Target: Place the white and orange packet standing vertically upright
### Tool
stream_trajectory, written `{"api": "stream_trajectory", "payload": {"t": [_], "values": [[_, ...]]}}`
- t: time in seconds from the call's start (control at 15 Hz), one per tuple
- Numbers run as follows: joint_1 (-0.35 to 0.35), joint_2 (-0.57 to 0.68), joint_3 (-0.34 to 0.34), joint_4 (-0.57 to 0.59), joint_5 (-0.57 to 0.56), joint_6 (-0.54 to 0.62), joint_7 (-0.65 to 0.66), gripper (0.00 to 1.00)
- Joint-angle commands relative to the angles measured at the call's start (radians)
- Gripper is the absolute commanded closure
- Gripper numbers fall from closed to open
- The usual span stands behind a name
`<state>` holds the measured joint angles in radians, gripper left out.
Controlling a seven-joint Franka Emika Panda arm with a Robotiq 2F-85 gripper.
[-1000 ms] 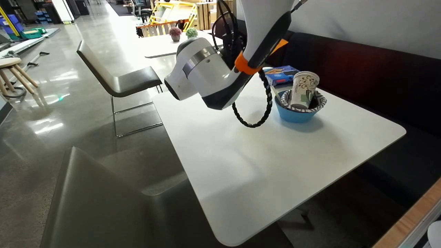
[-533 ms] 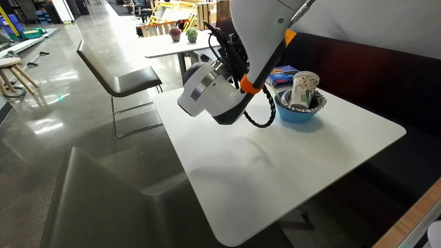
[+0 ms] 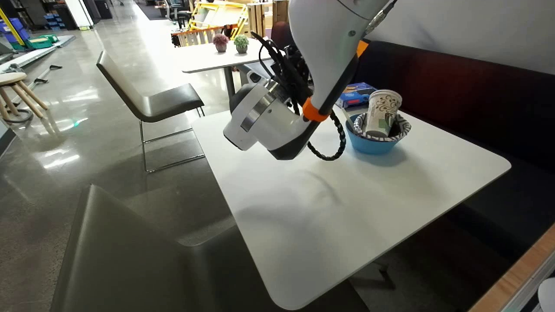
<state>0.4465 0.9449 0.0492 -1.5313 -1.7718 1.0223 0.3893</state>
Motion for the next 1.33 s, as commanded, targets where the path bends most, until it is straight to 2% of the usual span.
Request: {"api": "stream_trajectory", "payload": {"t": [0.0, 0.6, 1.27], "values": [[-0.006, 0.048, 0.013, 0.006, -0.109, 0.016, -0.086, 1.0], [-0.036, 0.136, 0.007, -0.01, -0.257, 0.104, -0.204, 1.0], [-0.058, 0.093, -0.008, -0.085, -0.442, 0.359, -0.355, 1.0]]}}
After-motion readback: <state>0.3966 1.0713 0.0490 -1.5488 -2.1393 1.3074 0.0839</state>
